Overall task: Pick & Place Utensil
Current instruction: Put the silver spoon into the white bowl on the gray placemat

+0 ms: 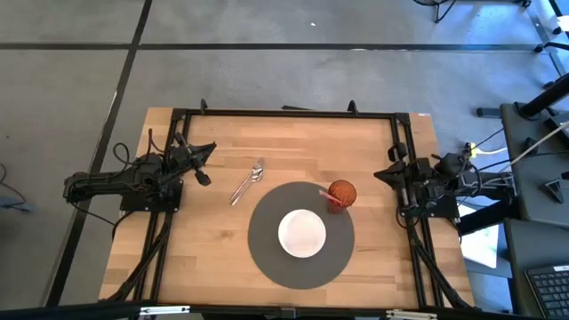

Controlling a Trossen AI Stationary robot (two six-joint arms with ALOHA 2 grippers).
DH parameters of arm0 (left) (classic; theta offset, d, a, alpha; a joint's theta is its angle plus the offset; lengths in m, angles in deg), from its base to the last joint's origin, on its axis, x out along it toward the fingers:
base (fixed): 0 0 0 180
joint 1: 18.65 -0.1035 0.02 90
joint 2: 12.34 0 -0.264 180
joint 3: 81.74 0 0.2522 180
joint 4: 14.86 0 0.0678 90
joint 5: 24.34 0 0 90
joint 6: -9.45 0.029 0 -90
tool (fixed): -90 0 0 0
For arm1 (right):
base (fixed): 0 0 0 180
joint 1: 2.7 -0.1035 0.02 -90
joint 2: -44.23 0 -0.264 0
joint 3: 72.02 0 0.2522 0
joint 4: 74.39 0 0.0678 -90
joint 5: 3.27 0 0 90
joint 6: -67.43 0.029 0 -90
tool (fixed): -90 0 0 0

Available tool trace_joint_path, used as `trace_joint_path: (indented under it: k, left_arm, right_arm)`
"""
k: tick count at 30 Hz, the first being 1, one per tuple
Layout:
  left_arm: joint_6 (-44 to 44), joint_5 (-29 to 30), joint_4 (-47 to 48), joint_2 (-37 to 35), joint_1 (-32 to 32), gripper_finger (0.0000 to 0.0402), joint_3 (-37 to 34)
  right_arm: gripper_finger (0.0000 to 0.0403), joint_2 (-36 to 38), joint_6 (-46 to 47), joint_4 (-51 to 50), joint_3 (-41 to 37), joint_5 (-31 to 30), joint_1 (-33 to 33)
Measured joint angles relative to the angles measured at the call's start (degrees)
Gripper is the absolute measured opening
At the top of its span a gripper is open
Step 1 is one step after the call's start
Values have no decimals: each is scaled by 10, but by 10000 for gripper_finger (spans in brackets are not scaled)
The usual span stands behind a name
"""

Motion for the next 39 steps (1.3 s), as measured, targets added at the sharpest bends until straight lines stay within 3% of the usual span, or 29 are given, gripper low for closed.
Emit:
trace_joint_path:
  k: [12,39]
  left_arm:
    - [-1,1,0,0,0,6,0]
    - [-4,-1,1,0,0,5,0]
  right_arm:
    - [3,32,4,19,-61,-37,0]
    - [3,31,10,-91,-61,-51,0]
